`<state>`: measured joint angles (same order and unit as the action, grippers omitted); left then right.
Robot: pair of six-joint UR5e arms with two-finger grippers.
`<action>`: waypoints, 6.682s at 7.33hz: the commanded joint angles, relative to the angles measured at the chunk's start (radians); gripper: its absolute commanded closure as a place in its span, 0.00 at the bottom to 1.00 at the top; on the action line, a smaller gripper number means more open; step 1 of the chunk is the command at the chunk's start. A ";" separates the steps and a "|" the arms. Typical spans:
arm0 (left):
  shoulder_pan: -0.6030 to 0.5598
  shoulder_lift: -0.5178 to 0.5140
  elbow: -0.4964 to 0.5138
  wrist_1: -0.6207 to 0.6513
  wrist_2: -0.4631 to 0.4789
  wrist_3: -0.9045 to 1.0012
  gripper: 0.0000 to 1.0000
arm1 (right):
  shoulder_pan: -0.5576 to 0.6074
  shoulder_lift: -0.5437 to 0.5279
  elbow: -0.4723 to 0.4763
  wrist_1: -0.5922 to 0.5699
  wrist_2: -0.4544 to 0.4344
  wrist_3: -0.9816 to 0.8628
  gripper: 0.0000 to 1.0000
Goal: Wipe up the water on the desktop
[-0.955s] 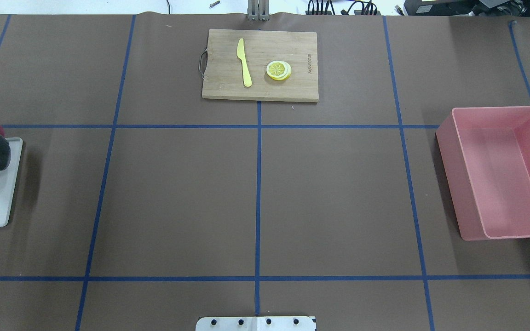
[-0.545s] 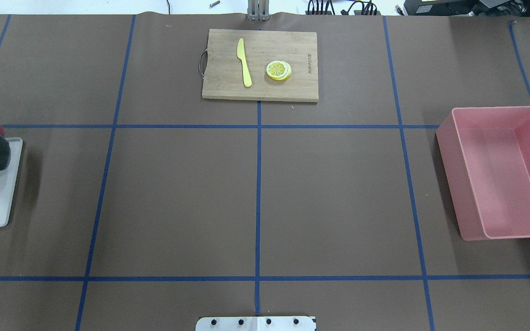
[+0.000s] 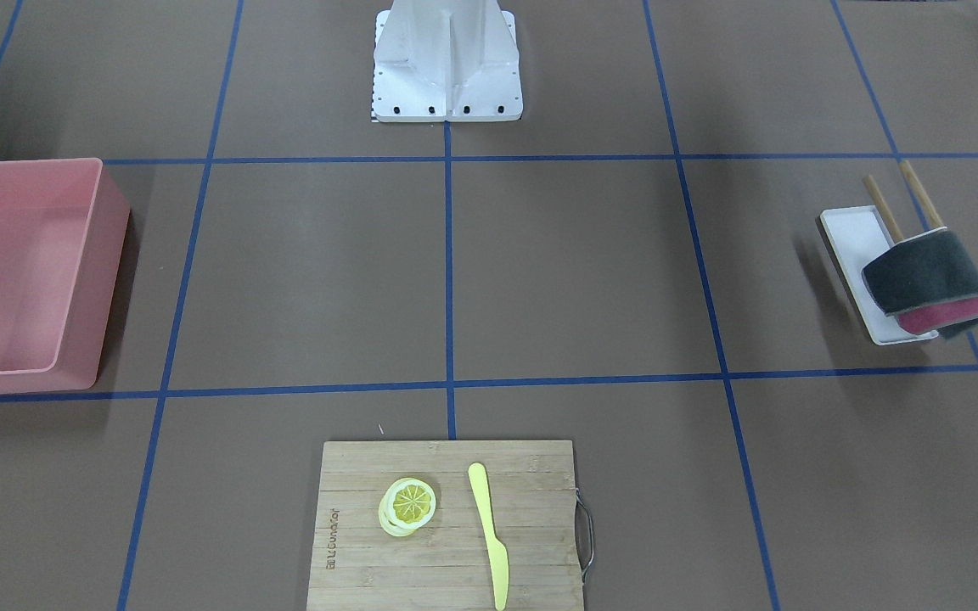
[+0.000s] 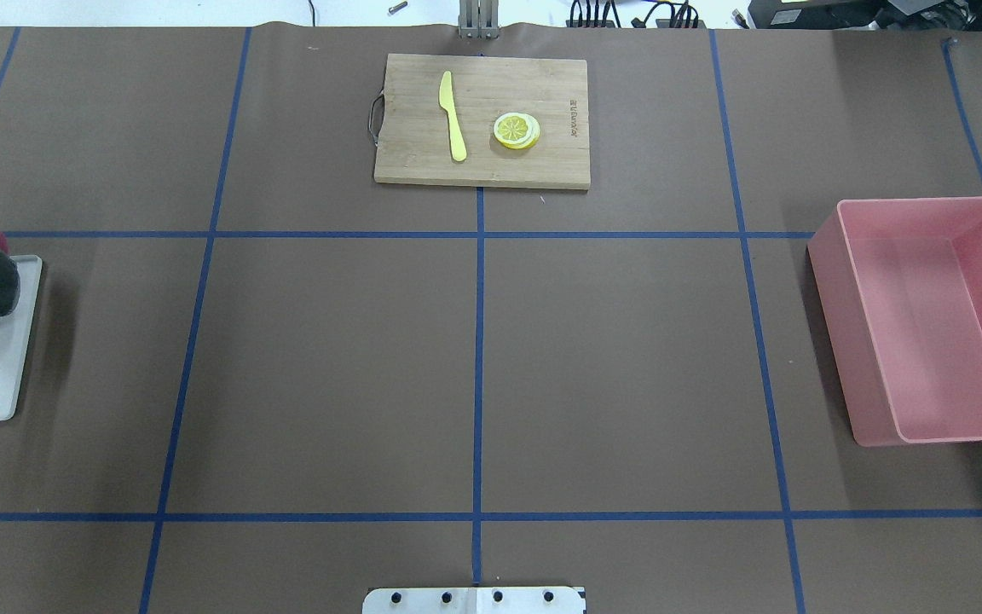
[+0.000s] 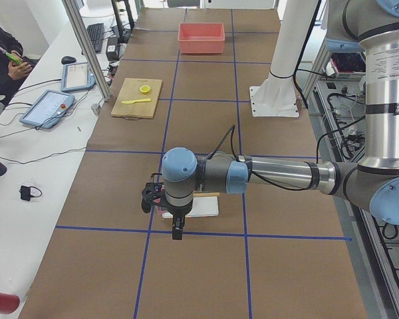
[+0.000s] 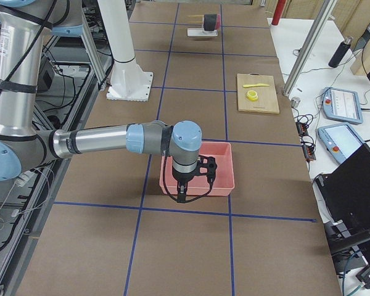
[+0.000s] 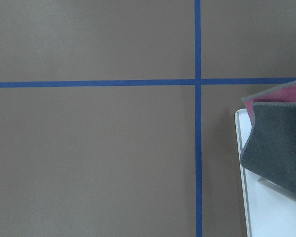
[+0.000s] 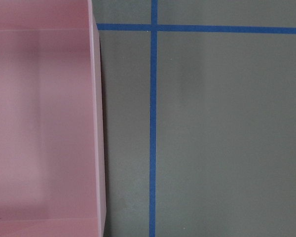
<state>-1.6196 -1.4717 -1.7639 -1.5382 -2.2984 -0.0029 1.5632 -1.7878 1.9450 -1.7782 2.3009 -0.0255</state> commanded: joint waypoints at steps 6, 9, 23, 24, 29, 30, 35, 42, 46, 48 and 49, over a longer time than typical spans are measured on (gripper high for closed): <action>0.004 -0.032 0.093 -0.030 -0.197 -0.055 0.02 | 0.001 0.001 0.011 -0.001 0.029 0.001 0.00; 0.004 -0.053 0.158 -0.039 -0.294 -0.149 0.02 | 0.001 0.001 0.022 -0.001 0.029 0.001 0.00; 0.084 -0.125 0.474 -0.818 -0.464 -0.678 0.02 | 0.006 0.001 0.042 -0.001 0.028 0.003 0.00; 0.114 -0.130 0.477 -0.818 -0.464 -0.678 0.02 | 0.006 0.001 0.040 -0.001 0.028 0.003 0.00; 0.178 -0.183 0.532 -0.820 -0.463 -0.678 0.02 | 0.006 0.001 0.040 -0.001 0.028 0.004 0.00; 0.193 -0.185 0.532 -0.821 -0.463 -0.678 0.02 | 0.006 -0.001 0.040 -0.003 0.029 0.003 0.00; 0.207 -0.190 0.529 -0.827 -0.467 -0.677 0.69 | 0.006 -0.001 0.038 -0.003 0.032 0.003 0.00; 0.205 -0.187 0.482 -0.826 -0.470 -0.677 1.00 | 0.006 0.004 0.040 -0.003 0.035 0.004 0.00; 0.143 -0.191 0.462 -0.816 -0.545 -0.680 1.00 | 0.005 0.004 0.038 -0.003 0.035 0.004 0.00; 0.087 -0.193 0.410 -0.771 -0.607 -0.698 1.00 | 0.006 0.004 0.043 -0.001 0.041 0.004 0.00; 0.067 -0.220 0.341 -0.719 -0.621 -0.779 1.00 | 0.006 0.004 0.057 0.002 0.049 0.006 0.00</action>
<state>-1.5244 -1.6708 -1.3577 -2.3099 -2.8935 -0.7161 1.5687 -1.7840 1.9902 -1.7789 2.3426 -0.0211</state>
